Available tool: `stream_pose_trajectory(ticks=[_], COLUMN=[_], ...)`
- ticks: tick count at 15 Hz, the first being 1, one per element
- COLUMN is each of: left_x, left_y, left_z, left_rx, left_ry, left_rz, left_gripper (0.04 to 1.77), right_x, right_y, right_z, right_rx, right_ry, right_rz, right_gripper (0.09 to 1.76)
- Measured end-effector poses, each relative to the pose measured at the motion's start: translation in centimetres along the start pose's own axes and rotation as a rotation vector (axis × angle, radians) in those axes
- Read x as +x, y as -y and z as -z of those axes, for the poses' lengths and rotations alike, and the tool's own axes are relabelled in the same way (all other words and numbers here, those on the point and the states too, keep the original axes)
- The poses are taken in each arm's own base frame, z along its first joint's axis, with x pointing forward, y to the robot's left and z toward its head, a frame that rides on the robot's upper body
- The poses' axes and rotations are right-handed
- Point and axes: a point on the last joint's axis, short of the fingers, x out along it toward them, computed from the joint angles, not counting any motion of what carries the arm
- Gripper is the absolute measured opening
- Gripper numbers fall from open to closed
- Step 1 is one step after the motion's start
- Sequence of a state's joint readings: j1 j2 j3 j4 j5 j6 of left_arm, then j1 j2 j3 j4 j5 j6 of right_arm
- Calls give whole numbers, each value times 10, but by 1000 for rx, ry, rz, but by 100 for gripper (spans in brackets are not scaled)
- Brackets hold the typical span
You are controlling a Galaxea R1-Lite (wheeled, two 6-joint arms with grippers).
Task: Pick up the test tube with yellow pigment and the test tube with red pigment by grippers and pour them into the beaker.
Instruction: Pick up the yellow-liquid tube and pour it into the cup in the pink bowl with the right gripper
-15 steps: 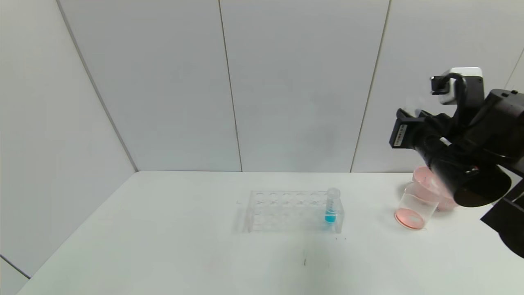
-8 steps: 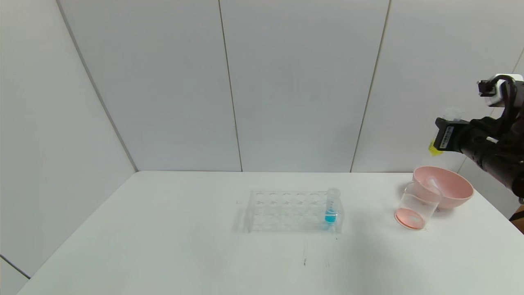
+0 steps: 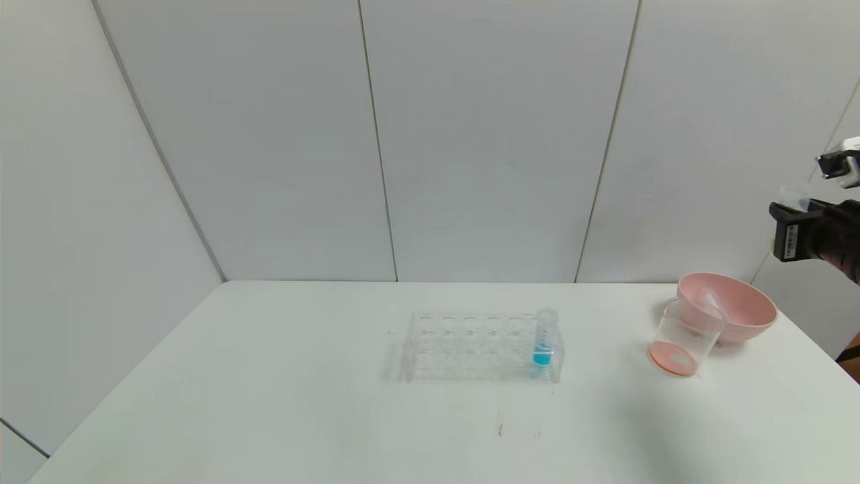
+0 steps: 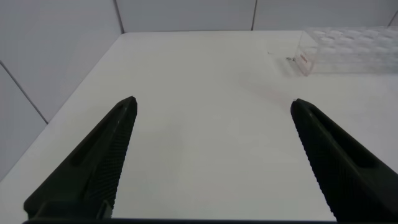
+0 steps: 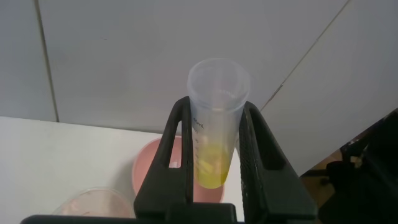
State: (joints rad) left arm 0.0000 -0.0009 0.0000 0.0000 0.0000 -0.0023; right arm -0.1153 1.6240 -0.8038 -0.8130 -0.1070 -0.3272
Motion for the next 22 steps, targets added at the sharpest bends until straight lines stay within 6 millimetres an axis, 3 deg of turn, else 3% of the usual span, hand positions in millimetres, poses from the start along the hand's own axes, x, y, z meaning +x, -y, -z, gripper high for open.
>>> stream_pose_trajectory(ticks=[5,12,22], left_x=[0,0,0], left_y=[0,0,0], left_z=[0,0,0], left_rx=[0,0,0], left_ry=[0,0,0], left_rz=[0,0,0], left_gripper=[176,176,176], right_x=[2,3,-2], right_y=[0,-5,-2], right_z=[18,59,81], right_rx=[-225,-417,-660], right_ry=[87,86,62], right_rz=[45,-87,-163], right_gripper=[49,49,49])
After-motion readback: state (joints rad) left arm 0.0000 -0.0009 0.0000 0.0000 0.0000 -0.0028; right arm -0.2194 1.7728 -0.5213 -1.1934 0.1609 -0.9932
